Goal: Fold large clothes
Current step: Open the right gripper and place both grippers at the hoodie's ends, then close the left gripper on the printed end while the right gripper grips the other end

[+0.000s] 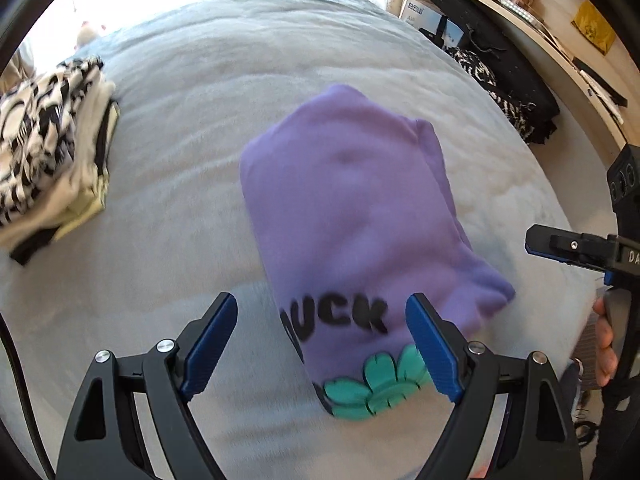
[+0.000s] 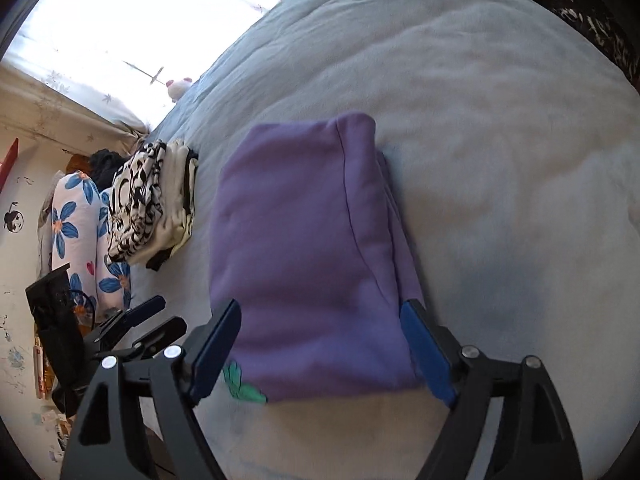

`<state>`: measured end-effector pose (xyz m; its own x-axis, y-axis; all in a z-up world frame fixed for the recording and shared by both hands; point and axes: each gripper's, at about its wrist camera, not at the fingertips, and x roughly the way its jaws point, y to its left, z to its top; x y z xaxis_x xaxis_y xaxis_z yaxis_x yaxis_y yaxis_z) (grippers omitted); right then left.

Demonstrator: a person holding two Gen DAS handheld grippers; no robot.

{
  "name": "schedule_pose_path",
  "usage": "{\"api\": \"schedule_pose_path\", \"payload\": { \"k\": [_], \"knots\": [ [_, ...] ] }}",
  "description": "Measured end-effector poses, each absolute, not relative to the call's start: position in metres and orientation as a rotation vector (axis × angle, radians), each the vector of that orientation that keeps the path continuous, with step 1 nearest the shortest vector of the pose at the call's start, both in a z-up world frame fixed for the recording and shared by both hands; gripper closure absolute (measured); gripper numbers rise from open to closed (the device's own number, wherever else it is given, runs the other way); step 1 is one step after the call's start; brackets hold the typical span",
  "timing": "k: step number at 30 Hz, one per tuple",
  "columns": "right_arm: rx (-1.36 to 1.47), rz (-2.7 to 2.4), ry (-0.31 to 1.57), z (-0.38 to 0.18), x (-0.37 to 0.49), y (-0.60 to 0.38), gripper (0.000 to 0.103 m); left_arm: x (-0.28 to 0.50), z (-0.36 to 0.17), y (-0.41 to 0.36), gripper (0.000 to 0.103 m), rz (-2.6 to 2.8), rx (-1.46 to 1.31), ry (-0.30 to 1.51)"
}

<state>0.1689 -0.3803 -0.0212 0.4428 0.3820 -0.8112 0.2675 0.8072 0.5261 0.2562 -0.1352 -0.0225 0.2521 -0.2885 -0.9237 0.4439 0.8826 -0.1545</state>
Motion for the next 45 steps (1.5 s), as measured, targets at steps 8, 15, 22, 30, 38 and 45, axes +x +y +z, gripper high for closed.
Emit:
{"api": "schedule_pose_path", "payload": {
  "k": [8, 15, 22, 30, 38, 45],
  "knots": [
    [0.513, 0.089, 1.193, -0.021, 0.161, -0.37, 0.008, 0.251, -0.035, -0.13, 0.016, -0.581, 0.072, 1.306],
    [0.536, 0.133, 1.216, -0.048, 0.176, -0.381, 0.008, 0.268, -0.064, -0.128, 0.014, -0.605, -0.022, 1.371],
    [0.582, 0.214, 1.247, -0.08, 0.194, -0.388, 0.008, 0.278, -0.088, -0.137, 0.014, -0.595, -0.02, 1.375],
    [0.624, 0.272, 1.248, -0.103, 0.207, -0.394, 0.008, 0.287, -0.106, -0.144, 0.003, -0.62, -0.07, 1.378],
    [0.695, 0.32, 1.25, -0.128, 0.221, -0.401, 0.008, 0.294, -0.123, -0.148, 0.0, -0.646, -0.112, 1.367],
    [0.722, 0.422, 1.254, -0.146, 0.231, -0.394, 0.008, 0.3, -0.13, -0.146, 0.0, -0.69, -0.13, 1.338]
  ]
}}
